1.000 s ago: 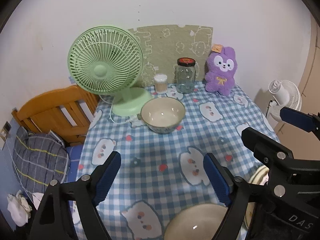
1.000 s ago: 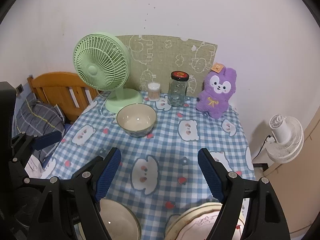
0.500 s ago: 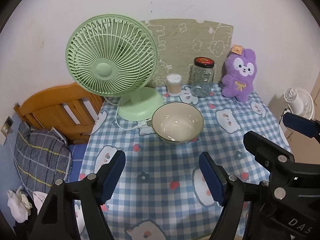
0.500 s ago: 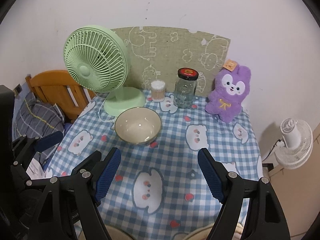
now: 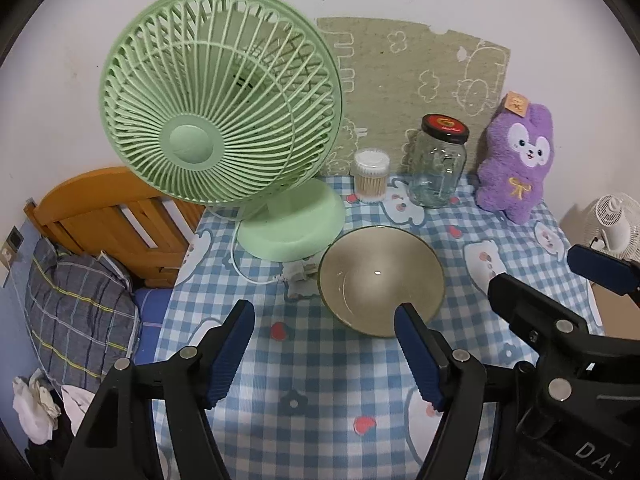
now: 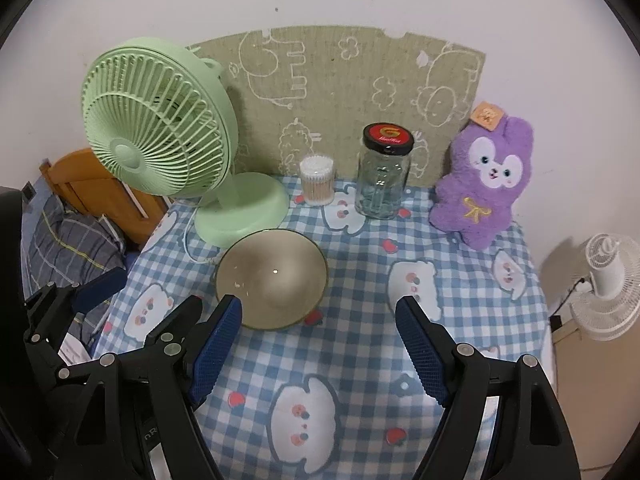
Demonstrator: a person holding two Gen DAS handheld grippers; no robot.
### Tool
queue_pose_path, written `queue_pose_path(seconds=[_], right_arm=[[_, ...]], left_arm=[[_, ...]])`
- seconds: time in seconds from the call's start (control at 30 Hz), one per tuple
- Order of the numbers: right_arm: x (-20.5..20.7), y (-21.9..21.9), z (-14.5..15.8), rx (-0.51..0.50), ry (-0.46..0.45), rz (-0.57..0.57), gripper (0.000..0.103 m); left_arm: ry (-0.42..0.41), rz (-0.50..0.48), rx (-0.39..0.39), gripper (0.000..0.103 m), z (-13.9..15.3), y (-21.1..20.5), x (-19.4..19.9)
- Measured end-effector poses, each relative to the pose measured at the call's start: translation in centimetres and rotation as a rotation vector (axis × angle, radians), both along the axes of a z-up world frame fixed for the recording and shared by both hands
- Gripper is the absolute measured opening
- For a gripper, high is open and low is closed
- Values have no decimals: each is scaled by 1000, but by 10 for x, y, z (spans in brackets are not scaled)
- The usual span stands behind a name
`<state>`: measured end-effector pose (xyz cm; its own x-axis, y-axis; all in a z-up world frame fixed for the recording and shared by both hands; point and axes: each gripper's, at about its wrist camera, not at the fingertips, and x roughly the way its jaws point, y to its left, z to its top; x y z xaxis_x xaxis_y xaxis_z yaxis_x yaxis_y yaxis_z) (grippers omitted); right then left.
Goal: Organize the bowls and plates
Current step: 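Move both tools to the white bowl beside the green fan, then close both tools on the rim of the white bowl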
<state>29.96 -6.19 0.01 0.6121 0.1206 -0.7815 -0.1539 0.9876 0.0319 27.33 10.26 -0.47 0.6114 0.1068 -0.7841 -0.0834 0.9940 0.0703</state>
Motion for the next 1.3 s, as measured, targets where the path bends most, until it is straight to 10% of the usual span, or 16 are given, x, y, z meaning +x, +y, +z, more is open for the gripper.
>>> queue_pose_path(seconds=[0.67,1.3], right_arm=[[68,2,-58,34,110,-17,68],[82,3,-95,18,193,-25,27]], left_arm=[[94,-18,-45,47,-57,21,56],[154,8,-138,21,-82,34,71]])
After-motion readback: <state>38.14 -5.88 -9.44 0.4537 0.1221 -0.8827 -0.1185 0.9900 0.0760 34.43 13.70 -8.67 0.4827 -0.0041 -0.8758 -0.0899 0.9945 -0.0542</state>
